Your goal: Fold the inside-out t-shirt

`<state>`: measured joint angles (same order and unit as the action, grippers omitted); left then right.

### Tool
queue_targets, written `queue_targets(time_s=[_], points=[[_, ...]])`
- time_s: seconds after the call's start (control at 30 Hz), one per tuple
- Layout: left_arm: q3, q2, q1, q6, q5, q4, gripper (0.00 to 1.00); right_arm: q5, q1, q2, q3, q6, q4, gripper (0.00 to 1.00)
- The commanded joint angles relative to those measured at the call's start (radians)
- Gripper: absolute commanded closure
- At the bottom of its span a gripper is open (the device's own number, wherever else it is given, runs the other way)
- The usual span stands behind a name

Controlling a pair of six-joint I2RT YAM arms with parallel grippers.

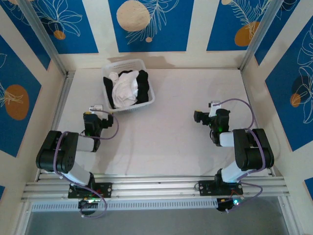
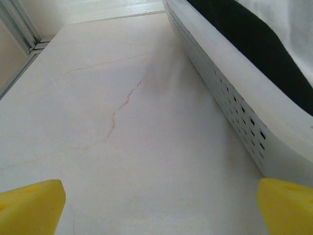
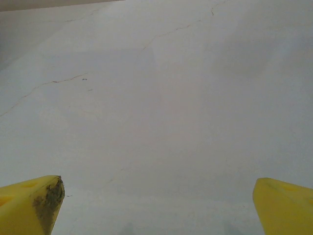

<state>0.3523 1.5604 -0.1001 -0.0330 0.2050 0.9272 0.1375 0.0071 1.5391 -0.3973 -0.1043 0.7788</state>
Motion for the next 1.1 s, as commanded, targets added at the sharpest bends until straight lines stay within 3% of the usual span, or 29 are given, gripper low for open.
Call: queue_targets(time_s=[0.0,0.63,0.7,0.8,0.87,0.93,1.0,1.07], points=[[0.012,-0.003,0.012,0.008,-0.022,0.022,0.0,-0.013,0.001,-0.016,-0.015,-0.002,0.036,0.01],[0.016,-0.003,0.014,0.011,-0.022,0.016,0.0,-0.017,-0.002,-0.016,-0.015,-0.003,0.033,0.01],[0.013,-0.019,0.013,0.029,0.033,0.01,0.0,0.006,0.005,-0.021,-0.014,-0.004,0.032,0.01],[-0.01,-0.074,0.02,0.034,0.037,0.006,0.0,0.11,0.03,-0.122,-0.063,-0.014,-0.146,0.01],[0.011,-0.175,0.018,0.084,0.158,-0.136,0.0,0.161,0.03,-0.239,-0.115,-0.073,-0.32,0.01],[0.078,-0.28,0.025,0.129,0.222,-0.344,0.0,0.125,-0.007,-0.35,-0.136,-0.184,-0.428,0.01],[0.155,-0.344,0.03,0.16,0.162,-0.512,0.0,0.03,-0.031,-0.446,-0.17,-0.26,-0.54,0.01],[0.241,-0.356,0.03,0.234,0.004,-0.656,0.0,-0.071,0.012,-0.495,-0.219,-0.254,-0.621,0.01]])
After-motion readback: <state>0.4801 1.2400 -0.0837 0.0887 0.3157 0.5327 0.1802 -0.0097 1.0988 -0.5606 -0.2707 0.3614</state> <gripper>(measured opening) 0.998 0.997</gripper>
